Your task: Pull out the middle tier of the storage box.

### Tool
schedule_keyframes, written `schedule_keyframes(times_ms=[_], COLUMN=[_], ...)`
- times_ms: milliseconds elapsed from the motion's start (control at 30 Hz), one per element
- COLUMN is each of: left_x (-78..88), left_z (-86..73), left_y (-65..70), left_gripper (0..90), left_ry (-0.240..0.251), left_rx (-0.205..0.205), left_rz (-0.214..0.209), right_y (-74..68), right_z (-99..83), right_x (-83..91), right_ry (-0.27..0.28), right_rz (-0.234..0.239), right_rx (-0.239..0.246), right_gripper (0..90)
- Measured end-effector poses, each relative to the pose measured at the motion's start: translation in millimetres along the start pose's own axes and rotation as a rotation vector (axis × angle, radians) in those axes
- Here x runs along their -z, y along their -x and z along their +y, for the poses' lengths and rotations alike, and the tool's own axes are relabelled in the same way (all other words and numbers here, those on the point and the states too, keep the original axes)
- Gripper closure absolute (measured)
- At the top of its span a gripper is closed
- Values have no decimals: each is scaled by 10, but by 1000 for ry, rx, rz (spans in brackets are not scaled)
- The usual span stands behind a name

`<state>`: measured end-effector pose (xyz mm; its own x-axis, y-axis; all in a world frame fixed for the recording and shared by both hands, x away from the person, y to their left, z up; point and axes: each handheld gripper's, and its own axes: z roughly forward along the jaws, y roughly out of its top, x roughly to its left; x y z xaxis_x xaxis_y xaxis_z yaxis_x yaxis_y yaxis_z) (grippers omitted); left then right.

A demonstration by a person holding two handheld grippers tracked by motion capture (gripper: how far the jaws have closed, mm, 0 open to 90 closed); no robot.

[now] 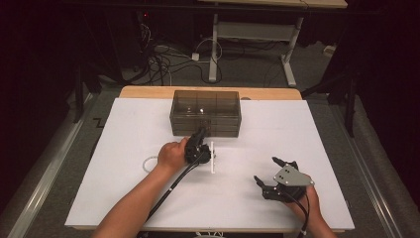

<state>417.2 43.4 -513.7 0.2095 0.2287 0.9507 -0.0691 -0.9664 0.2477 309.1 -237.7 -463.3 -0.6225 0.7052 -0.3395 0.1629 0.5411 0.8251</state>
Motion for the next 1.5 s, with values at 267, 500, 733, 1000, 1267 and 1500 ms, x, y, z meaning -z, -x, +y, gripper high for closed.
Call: schedule_keyframes(times_ms=[267,500,733,1000,1267,1500], left_x=[94,203,355,403,133,-11], left_z=[6,2,20,-163,-539,-594], left_y=[26,29,-35,-391,-793,-768], left_gripper=[786,785,879,878,878,878], left_ry=[1,5,63,113,92,52], left_rx=[21,23,89,365,740,950], left_rz=[-2,-17,-43,-172,-427,-493], right_y=[3,8,5,9,10,51], right_z=[-4,-2,-1,-3,-3,-25], right_x=[10,2,-8,0,-3,-8], right_ry=[-2,-2,-5,-4,-3,-4], right_rz=[-4,-2,4,5,16,24], right_rx=[-3,-7,-8,-8,-11,-40], right_gripper=[179,182,189,194,197,200])
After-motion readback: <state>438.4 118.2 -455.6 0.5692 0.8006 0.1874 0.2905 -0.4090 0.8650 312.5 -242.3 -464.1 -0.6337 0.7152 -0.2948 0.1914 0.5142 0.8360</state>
